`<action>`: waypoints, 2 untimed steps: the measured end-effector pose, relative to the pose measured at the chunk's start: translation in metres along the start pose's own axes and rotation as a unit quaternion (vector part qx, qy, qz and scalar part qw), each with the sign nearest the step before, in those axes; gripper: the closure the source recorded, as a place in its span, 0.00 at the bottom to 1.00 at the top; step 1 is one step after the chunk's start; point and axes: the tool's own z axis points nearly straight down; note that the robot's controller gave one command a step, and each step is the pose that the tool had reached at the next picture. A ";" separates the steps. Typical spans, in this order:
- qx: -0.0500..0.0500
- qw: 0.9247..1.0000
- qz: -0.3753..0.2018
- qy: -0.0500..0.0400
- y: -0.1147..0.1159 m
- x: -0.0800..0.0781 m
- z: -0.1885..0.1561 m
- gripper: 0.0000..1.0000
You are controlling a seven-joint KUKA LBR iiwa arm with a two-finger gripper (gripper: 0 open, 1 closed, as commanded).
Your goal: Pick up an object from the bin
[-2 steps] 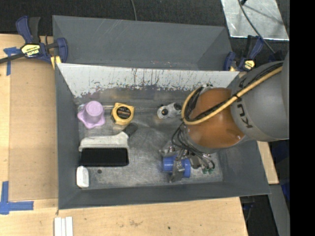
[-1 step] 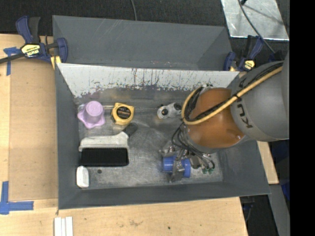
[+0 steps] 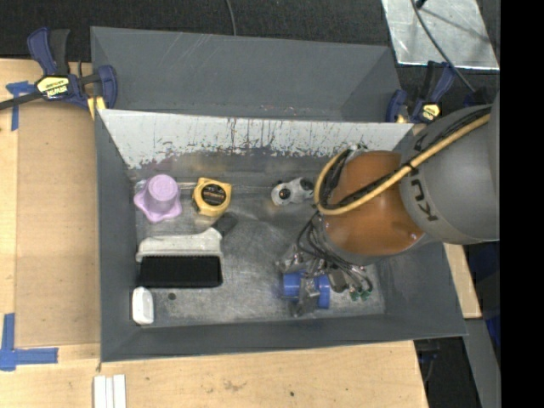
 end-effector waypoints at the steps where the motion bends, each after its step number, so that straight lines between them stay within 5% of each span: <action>1: -0.001 1.000 0.000 0.008 0.000 0.003 -0.010 1.00; 2: -0.001 1.000 -0.001 0.008 0.000 0.002 -0.027 1.00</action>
Offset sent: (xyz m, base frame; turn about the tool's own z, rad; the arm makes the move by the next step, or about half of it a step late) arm 0.0000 0.0000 0.0594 0.0000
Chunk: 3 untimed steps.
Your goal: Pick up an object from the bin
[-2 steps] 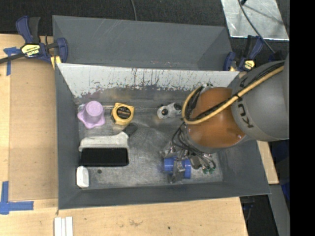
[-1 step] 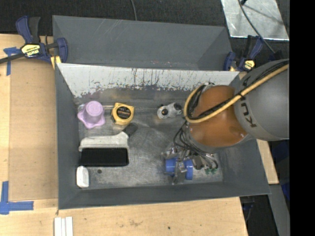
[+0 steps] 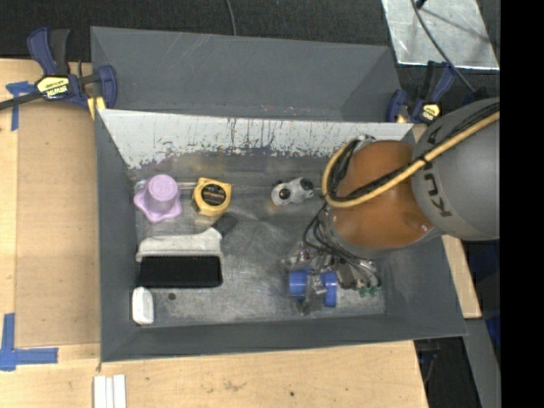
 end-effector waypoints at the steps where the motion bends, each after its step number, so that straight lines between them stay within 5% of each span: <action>1: 0.000 1.000 0.000 -0.002 0.000 -0.001 -0.013 1.00; 3: 0.000 1.000 -0.001 -0.002 0.000 -0.001 -0.028 1.00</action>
Offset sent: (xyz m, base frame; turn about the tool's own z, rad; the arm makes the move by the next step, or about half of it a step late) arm 0.0000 -0.0001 0.0023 0.0000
